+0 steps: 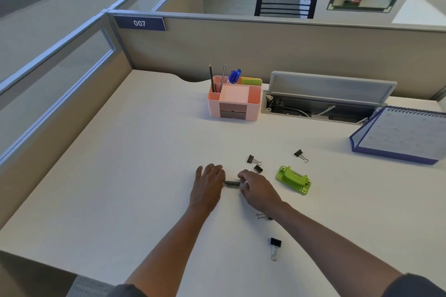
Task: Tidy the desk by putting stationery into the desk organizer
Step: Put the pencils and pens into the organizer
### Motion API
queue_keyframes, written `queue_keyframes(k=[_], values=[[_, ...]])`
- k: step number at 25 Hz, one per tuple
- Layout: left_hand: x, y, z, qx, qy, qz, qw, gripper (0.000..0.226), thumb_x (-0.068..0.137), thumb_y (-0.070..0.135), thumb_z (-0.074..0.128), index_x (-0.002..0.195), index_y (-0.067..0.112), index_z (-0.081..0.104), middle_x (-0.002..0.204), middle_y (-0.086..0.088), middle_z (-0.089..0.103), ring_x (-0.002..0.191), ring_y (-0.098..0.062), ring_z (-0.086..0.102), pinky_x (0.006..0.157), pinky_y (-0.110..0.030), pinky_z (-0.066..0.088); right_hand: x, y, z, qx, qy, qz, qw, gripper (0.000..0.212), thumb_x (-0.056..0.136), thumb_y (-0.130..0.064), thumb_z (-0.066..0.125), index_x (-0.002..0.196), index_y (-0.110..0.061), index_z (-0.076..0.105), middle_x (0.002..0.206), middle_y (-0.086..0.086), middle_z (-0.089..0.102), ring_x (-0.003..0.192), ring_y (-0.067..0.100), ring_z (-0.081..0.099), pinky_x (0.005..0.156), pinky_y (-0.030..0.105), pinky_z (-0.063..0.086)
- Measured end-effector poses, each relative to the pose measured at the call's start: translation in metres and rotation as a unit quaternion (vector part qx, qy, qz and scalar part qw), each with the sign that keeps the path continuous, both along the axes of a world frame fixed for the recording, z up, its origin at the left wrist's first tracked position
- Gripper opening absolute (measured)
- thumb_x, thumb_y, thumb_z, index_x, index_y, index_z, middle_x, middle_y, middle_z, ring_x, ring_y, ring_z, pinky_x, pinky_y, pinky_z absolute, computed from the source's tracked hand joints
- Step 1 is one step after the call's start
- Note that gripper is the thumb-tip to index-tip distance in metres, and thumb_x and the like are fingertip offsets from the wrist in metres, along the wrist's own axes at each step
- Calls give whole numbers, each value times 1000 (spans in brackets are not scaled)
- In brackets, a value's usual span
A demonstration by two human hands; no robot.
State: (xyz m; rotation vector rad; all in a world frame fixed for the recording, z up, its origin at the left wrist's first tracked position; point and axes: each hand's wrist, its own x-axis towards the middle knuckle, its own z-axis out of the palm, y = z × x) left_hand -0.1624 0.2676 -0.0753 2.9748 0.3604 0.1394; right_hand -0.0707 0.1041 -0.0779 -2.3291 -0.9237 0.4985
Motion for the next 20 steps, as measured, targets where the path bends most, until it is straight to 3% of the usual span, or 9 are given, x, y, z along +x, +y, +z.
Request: queue_keyframes(k=[2,5,8,12,16,20], values=[[2,-2,-1,0,-13,-4,1000,15,88,10,59,95,22,54,111,8,57,111,-17,51,105,-44,30,2,2,0,2,5,-1,1000,17,95,-21,48,109,-20,57,102,-3,63,90,18,55,79,38,47],[8,-6,7,-28,-35,5,999,14,92,9,52,96,23,50,96,9,59,95,-17,57,106,-40,27,6,3,1,19,6,8,1000,13,99,-30,46,102,-25,58,88,-6,64,79,16,56,74,42,49],[17,-3,16,-59,-60,3,996,10,93,15,55,96,24,49,86,10,63,80,-18,60,94,-34,33,14,6,8,84,-11,-15,996,13,98,-29,48,98,-27,60,78,-8,65,72,13,57,69,40,50],[44,14,29,-129,-93,10,987,9,91,24,62,93,24,53,86,10,66,76,-15,61,77,-29,36,33,25,31,190,-57,-80,977,8,93,-17,62,100,-21,65,81,-17,64,72,2,61,68,28,51],[83,40,56,-163,-132,24,978,7,91,29,61,91,23,58,85,7,68,75,-19,61,68,-32,42,68,58,64,258,-76,-128,955,12,94,-15,63,104,-17,68,93,-8,72,76,7,69,71,31,58],[115,61,77,-199,-125,48,971,11,95,27,55,100,21,63,90,1,68,79,-24,62,63,-33,47,106,88,98,279,-117,-127,945,8,93,-13,64,99,-13,69,85,-5,71,73,10,68,67,26,57]])
